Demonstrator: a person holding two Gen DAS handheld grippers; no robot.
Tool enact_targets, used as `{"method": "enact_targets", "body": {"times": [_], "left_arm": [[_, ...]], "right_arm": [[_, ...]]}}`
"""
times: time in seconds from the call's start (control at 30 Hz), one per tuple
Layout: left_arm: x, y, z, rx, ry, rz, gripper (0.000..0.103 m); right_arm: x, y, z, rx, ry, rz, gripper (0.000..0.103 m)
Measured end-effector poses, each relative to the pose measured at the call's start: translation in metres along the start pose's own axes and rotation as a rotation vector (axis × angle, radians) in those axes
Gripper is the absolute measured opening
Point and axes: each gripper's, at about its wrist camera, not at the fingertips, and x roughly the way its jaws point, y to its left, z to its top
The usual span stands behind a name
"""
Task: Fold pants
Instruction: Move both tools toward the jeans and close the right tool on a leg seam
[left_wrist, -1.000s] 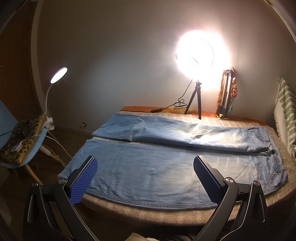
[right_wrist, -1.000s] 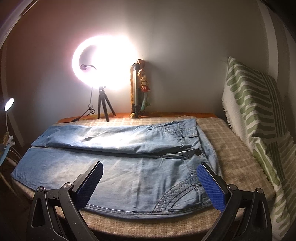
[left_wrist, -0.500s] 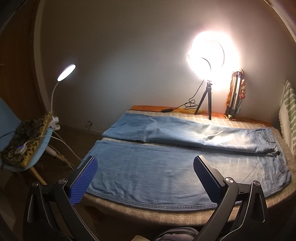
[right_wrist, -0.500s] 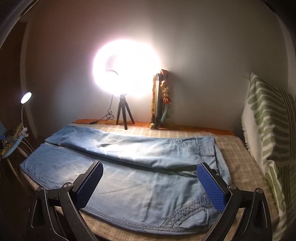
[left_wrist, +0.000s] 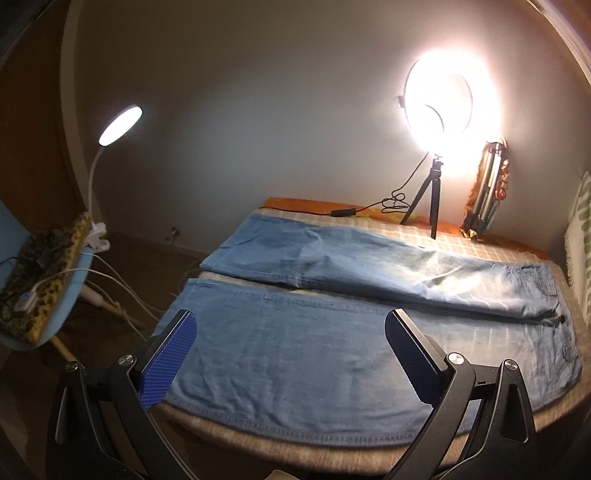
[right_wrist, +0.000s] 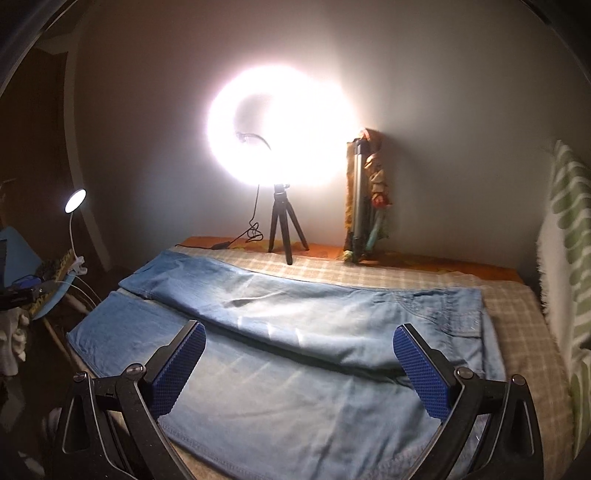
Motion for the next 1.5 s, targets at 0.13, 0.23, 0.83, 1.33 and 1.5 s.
{"method": "enact_targets", "body": {"times": [0.13,0.23,0.83,1.33,1.5], "left_arm": [[0.039,-0.004,0.014,0.026,0.02,0.011,0.101],[0.066,-0.006,0.021,0.033,0.046,0.006,0.101],[0.234,-0.034,0.043,0.085,0.197,0.008,0.099],[0.292,-0.022,0.036,0.059,0.29,0.03,0.097],[0.305,-0.014,0.037,0.009,0.324,0.013,0.097]], "right_arm": [[0.052,-0.003,0.021,-0.022,0.054,0.039,0.103],[0.1,-0.002,0.036,-0.05,0.094,0.078,0.102],[0.342,0.002,0.049,-0.242,0.386,0.192,0.096],[0.418,0.001,0.028,-0.317,0.549,0.241,0.098],[0.411,0.01,0.027,-0.334,0.513,0.249,0.072]]}}
